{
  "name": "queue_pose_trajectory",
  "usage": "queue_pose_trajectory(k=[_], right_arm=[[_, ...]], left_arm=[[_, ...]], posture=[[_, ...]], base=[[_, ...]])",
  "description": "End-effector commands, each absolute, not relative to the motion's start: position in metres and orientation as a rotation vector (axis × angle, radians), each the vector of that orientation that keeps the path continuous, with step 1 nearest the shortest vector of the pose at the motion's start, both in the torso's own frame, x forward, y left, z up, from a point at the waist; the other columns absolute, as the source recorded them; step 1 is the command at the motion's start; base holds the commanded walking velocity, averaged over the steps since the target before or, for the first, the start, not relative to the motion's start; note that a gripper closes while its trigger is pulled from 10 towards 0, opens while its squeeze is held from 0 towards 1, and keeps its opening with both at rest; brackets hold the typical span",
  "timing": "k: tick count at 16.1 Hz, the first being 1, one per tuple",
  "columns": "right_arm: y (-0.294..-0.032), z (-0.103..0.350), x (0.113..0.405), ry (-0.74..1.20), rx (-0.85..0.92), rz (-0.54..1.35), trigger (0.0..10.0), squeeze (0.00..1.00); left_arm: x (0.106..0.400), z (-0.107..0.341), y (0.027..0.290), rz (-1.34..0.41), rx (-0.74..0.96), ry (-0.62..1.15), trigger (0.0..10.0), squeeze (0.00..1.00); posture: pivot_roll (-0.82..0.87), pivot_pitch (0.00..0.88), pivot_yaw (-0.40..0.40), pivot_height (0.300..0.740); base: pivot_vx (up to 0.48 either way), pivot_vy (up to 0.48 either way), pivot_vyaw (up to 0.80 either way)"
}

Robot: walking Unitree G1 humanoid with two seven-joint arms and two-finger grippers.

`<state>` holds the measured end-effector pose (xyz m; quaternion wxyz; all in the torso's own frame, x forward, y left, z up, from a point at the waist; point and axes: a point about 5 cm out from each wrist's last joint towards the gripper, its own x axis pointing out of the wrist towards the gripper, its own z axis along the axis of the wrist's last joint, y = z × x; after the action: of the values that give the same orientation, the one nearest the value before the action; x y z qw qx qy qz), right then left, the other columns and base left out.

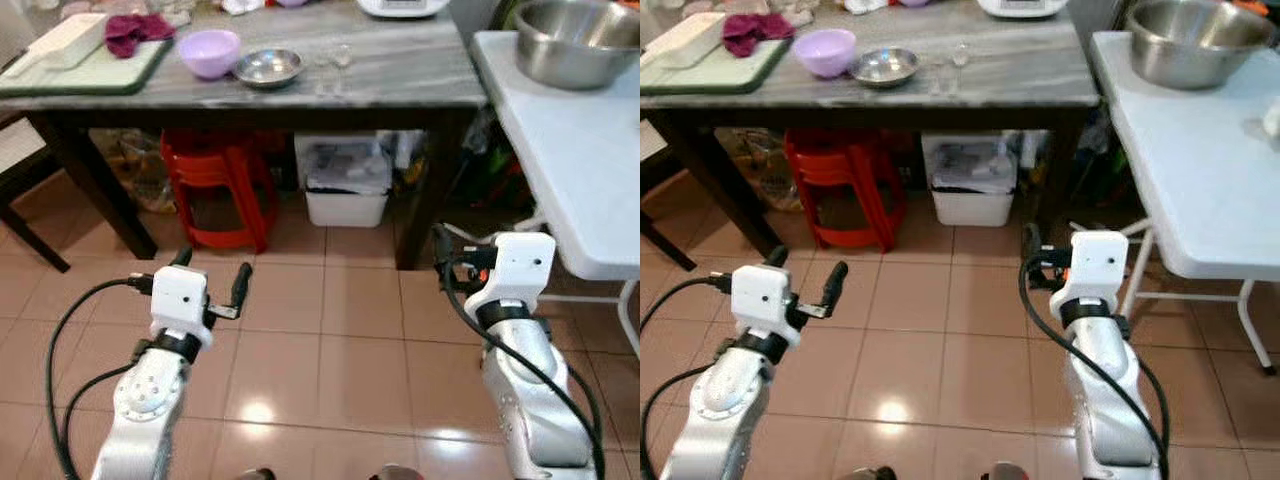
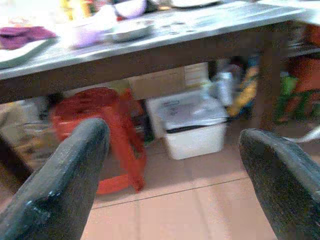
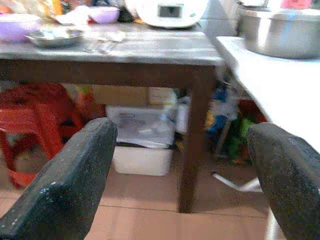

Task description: Setting the table

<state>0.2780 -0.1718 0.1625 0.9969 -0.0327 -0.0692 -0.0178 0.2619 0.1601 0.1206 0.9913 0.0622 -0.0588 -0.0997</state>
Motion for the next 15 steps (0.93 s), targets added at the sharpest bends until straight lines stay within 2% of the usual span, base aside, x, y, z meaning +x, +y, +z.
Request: queue_pose_trajectory(k=[1, 15], right_arm=[[-0.174, 0.166, 0.278, -0.154, -0.059, -0.05, 10.0, 0.0], [-0.18, 0.18, 0.279, -0.211, -0.078, -0.091, 10.0, 0.0]], left_arm=[[0.262, 0.121, 0.159, -0.217, 0.119, -0.122, 10.0, 0.0], [0.268, 0.132, 0.152, -0.229, 0.081, -0.16, 10.0, 0.0]], posture=[[-0.17, 0.171, 0.052, 0.74], [-0.17, 0.178, 0.044, 0.74]], base=[[0.0, -0.48, 0.0], [0.0, -0.48, 0.0]])
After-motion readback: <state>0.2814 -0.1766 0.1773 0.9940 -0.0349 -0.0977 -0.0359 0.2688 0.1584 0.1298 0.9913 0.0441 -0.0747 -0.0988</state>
